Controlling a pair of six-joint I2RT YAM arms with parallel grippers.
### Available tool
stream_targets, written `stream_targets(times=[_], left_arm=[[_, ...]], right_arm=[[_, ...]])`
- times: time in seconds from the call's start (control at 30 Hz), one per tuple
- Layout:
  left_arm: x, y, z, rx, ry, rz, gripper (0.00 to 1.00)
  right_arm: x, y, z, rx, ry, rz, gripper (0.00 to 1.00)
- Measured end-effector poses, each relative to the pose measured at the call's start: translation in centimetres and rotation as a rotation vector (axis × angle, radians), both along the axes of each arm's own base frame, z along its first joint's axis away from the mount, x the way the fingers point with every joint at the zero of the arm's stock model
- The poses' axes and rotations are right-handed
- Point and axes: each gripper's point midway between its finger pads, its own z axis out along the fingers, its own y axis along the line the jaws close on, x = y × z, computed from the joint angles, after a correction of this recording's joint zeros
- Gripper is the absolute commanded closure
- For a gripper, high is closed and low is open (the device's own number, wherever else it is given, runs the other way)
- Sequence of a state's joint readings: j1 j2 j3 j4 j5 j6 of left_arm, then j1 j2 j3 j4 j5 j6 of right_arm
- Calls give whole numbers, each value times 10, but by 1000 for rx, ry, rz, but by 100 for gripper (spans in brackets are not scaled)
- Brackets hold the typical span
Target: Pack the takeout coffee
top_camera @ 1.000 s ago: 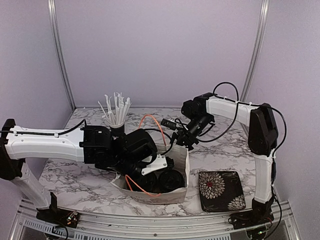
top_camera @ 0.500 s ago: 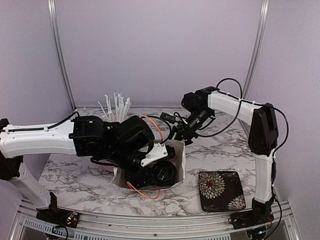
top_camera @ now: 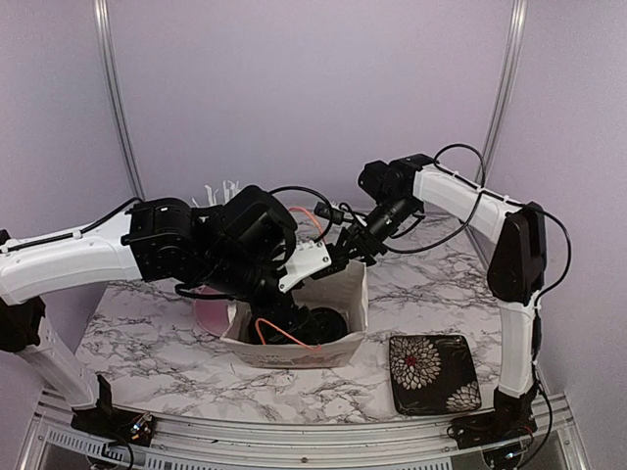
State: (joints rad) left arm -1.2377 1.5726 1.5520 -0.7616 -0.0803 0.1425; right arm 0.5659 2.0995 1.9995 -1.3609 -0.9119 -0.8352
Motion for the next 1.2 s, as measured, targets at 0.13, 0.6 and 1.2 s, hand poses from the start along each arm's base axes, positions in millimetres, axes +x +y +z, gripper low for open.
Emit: stream_targets(times=[0.13,0.6,1.2], left_arm=[[19,1,17,-39,-31,42,26],[64,5,31,-153,-67,169,40],[70,17,62,-306,-68,242,34]], right_arm=[[20,-2,26,15,-84,-59,42],[-9,-18,139,229,-331,-54,30],[-54,40,143,301,-298,91,98]])
